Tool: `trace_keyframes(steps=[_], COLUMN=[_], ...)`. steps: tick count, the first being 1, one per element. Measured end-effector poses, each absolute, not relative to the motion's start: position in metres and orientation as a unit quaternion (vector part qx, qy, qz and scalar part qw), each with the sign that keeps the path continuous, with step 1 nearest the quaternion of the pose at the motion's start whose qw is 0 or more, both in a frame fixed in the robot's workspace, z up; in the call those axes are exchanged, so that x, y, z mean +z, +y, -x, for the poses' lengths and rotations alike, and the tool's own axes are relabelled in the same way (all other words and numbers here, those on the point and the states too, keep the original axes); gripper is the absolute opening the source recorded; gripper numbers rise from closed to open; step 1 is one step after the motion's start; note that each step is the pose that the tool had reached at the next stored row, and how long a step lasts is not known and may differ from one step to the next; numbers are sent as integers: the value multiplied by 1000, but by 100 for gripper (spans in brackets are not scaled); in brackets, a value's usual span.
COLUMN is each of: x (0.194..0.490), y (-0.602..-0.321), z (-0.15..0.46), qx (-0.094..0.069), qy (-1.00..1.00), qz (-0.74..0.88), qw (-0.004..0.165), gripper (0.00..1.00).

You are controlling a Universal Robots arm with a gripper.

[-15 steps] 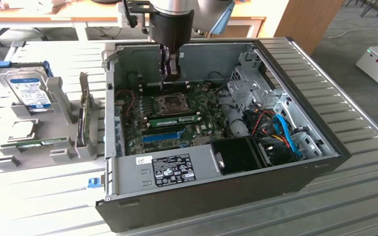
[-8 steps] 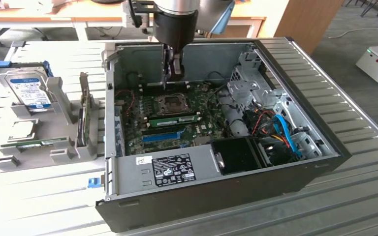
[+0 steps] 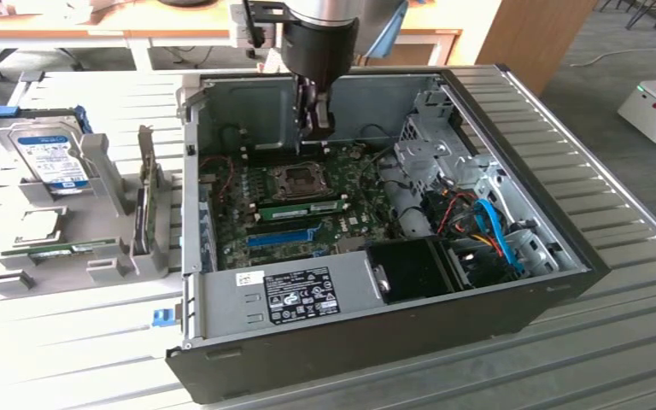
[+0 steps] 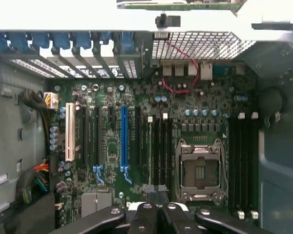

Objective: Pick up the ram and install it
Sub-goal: 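Press down the ram until it locks into place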

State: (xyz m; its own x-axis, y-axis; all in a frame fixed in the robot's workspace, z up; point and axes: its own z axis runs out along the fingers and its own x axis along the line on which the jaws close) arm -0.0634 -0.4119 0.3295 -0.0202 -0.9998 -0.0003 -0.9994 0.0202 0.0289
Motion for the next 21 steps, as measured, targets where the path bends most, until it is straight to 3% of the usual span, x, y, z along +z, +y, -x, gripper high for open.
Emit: trace_keyframes(steps=[21], x=[329], y=[-412], z=[42], qx=[-10], qy=[-714], qz=[-700], qw=[10], gripper=[11])
